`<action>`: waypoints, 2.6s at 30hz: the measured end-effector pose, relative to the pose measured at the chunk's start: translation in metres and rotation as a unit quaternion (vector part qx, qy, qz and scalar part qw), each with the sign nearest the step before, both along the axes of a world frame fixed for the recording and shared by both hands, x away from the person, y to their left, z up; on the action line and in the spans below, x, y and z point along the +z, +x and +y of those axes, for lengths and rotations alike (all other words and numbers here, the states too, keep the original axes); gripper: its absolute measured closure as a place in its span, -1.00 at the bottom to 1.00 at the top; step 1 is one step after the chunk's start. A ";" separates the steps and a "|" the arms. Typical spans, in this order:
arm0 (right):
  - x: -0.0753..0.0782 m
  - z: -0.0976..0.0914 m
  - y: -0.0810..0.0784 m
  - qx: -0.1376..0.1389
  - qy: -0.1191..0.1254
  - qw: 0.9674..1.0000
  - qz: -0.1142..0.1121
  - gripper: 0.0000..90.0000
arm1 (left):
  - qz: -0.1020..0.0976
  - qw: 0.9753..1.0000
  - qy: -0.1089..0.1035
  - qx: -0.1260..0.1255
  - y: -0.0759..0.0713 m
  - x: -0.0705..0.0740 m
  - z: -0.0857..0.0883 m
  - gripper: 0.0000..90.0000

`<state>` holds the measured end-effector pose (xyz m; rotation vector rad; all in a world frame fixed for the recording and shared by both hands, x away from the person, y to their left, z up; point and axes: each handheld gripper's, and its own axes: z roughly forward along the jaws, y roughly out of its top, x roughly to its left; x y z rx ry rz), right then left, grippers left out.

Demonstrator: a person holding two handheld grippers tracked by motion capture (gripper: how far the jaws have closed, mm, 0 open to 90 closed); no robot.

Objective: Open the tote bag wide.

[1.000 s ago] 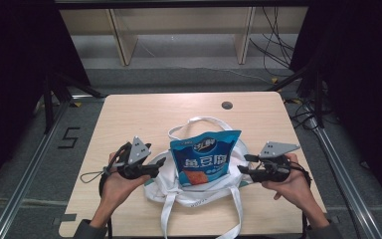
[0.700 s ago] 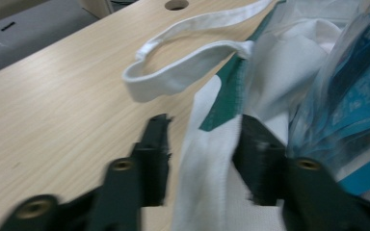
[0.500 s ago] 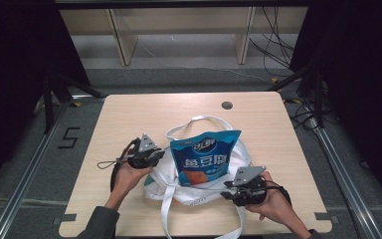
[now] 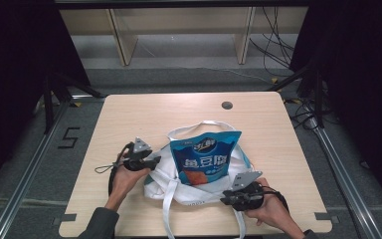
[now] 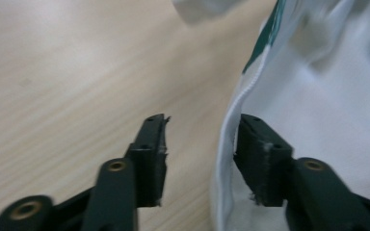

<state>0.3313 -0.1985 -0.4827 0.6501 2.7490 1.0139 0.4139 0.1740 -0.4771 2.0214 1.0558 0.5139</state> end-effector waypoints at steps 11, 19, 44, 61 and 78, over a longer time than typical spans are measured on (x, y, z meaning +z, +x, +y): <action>0.054 -0.047 0.038 -0.104 0.047 0.984 -0.134 0.80 | -0.063 0.996 -0.022 -0.060 -0.048 0.029 -0.013 0.66; -0.012 -0.043 0.092 -0.136 -0.059 0.984 -0.102 1.00 | 0.041 0.998 -0.015 -0.048 -0.021 -0.034 -0.004 0.78; 0.000 -0.022 0.024 -0.050 -0.040 0.997 -0.047 0.94 | 0.004 0.993 0.038 -0.111 -0.085 -0.024 -0.046 0.70; 0.008 -0.023 0.026 -0.062 -0.044 0.994 -0.079 0.91 | -0.068 0.994 0.081 -0.042 -0.059 -0.009 -0.011 0.64; -0.013 -0.010 0.063 -0.098 -0.067 0.989 -0.089 1.00 | -0.016 0.997 0.068 -0.024 -0.006 -0.032 -0.018 0.81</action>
